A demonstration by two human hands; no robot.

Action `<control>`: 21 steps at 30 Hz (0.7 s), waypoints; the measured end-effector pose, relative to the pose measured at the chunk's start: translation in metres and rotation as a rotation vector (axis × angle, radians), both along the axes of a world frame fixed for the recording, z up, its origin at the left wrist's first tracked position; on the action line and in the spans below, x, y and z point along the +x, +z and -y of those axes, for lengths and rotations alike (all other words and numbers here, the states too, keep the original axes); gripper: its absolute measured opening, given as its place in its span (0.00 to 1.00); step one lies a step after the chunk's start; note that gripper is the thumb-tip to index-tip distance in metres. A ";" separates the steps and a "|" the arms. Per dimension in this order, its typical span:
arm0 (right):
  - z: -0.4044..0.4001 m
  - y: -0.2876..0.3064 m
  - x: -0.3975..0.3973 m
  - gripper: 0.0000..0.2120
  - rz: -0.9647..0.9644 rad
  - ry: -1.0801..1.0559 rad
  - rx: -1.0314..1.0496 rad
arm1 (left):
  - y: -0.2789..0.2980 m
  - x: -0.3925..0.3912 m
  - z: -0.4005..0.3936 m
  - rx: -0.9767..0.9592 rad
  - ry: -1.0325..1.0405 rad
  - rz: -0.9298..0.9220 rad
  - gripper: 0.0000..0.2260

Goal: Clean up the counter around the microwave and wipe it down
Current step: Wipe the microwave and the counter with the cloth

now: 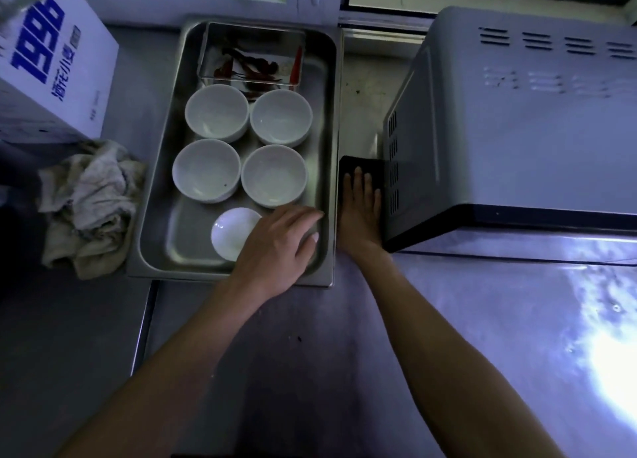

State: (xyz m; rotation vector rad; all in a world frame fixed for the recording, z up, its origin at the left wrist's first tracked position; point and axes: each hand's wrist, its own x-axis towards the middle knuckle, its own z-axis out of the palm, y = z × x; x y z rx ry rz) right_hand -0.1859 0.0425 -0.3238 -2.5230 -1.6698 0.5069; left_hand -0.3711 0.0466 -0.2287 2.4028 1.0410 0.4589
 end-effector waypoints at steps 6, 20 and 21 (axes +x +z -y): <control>0.074 -0.010 -0.023 0.30 0.030 0.098 0.108 | 0.005 0.002 0.023 -0.005 -0.010 0.026 0.15; 0.188 0.007 -0.033 0.32 -0.024 0.164 0.057 | 0.003 0.011 0.079 0.047 -0.081 0.052 0.14; 0.188 0.007 -0.032 0.32 -0.020 0.160 0.046 | 0.003 0.015 0.082 0.049 -0.090 0.057 0.14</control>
